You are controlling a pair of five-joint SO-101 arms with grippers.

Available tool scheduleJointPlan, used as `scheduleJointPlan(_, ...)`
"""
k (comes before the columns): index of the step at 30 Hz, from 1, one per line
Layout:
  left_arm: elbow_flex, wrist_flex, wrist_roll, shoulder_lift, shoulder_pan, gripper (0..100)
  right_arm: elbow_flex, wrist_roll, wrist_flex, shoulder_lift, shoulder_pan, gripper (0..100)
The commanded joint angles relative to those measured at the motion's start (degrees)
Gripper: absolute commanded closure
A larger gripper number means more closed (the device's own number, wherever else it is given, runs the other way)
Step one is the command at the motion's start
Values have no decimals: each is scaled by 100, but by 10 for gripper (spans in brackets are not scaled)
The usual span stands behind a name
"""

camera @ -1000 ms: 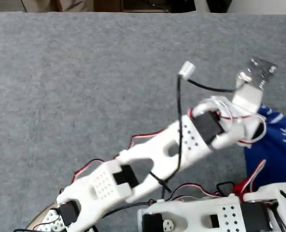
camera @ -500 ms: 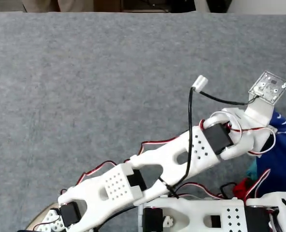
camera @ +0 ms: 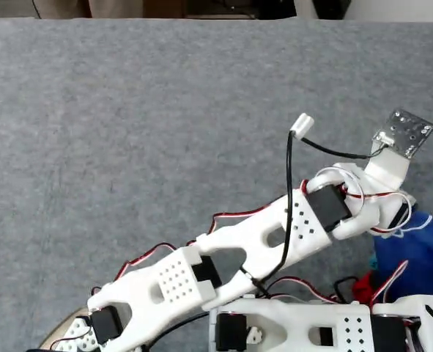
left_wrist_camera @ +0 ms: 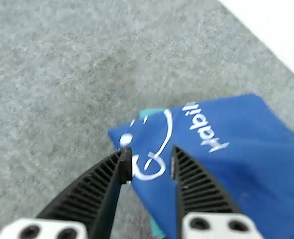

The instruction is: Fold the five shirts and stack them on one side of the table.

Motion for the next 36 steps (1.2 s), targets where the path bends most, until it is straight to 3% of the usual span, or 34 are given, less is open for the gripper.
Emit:
scheduleJointPlan(1, -308, 369, -18, -233, -79, 849, -101, 44, -141, -31, 84, 645)
scheduleJointPlan(6, -835, 738, -26, -365, -448, 856, -400, 62, -132, -31, 4, 651)
scheduleJointPlan(9, -1143, 1090, -26, -470, -712, 871, -804, 149, 325, -31, -198, 758)
scheduleJointPlan(13, -1556, 1644, -44, -664, -1178, 937, -1684, 967, 1705, -31, -1024, 996)
scheduleJointPlan(17, -1925, 2321, -448, -875, -2031, 979, -2176, 941, 3042, -31, -2149, 977)
scheduleJointPlan(23, -2418, 3473, -923, -1130, -3903, 980, -2448, 519, 4624, -22, -4391, 994)
scheduleJointPlan(30, -2435, 3534, -1530, -1455, -6892, 981, -2440, -105, 5662, 66, -7354, 994)
scheduleJointPlan(33, -2400, 3534, -1635, -1358, -8281, 981, -2527, -132, 5820, 356, -8154, 995)
scheduleJointPlan(36, -2119, 3534, -1837, -1068, -9512, 980, -2747, -132, 5811, 919, -8470, 995)
